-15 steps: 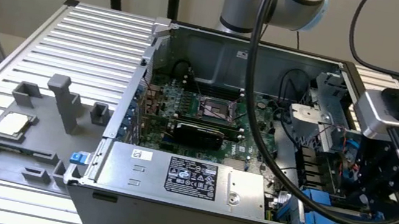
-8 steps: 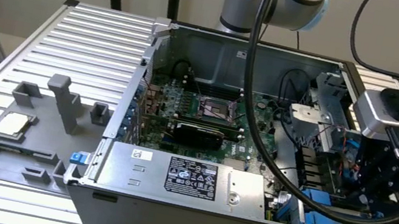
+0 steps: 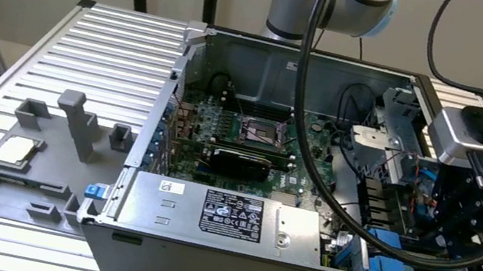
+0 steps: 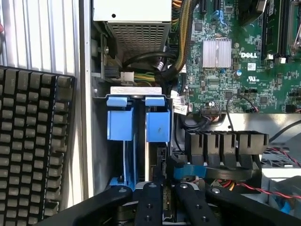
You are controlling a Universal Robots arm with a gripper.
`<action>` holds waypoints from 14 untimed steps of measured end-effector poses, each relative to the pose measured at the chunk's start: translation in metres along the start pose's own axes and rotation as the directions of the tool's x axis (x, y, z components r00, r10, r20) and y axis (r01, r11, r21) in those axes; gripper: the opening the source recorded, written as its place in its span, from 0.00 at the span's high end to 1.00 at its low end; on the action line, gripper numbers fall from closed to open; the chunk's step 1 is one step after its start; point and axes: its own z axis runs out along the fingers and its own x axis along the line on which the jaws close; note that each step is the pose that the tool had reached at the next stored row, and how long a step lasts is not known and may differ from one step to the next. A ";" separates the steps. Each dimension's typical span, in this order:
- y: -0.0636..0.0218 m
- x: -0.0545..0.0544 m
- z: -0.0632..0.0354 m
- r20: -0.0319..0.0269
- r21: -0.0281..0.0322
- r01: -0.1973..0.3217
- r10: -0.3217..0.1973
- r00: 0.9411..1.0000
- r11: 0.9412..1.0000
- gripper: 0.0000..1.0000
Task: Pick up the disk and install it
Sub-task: 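Insert the second disk wire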
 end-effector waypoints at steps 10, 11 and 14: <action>0.0028 -0.001 0.0015 -0.002 0.002 -0.004 0.004 1.000 1.000 1.00; 0.0037 -0.001 0.0014 -0.002 0.002 -0.005 0.005 1.000 1.000 1.00; 0.0044 -0.001 0.0005 -0.002 0.002 -0.005 0.005 1.000 1.000 0.00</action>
